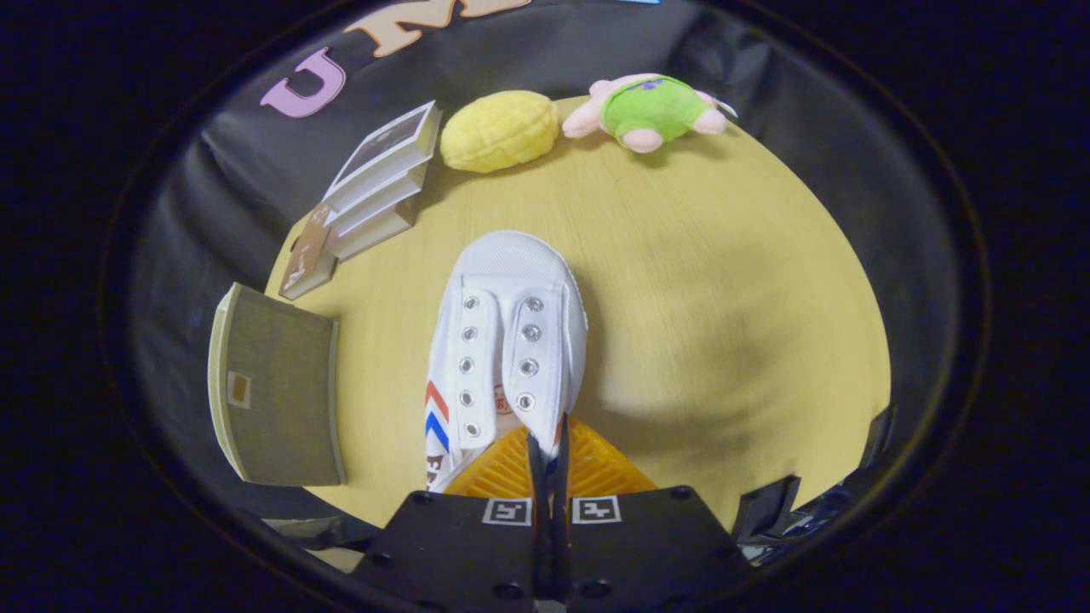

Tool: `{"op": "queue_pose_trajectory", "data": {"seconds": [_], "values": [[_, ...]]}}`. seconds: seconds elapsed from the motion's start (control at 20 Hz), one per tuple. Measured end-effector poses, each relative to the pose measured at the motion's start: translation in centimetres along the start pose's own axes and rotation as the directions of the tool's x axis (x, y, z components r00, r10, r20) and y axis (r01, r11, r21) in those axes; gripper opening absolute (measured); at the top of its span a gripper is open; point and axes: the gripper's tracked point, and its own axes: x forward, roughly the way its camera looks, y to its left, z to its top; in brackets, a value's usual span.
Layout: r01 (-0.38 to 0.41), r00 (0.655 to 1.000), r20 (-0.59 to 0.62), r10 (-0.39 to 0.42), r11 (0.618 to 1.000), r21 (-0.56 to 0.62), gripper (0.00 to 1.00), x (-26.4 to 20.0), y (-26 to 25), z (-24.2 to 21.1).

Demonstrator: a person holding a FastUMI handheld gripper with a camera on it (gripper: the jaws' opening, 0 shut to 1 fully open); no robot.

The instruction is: Open the storage box then place both shoes into the box .Put the left shoe in first, then the right shoe, with the right side of both shoes facing outward in a uniform manner.

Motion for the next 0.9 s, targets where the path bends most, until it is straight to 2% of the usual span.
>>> {"op": "queue_pose_trajectory", "data": {"seconds": [0.3,0.9], "values": [[-0.039,0.998,0.046,0.037,0.999,0.03,0.04,-3.6,4.8,0.6],[-0.165,0.982,0.086,0.169,0.985,-0.05,0.04,-9.7,19.3,2.0]]}}
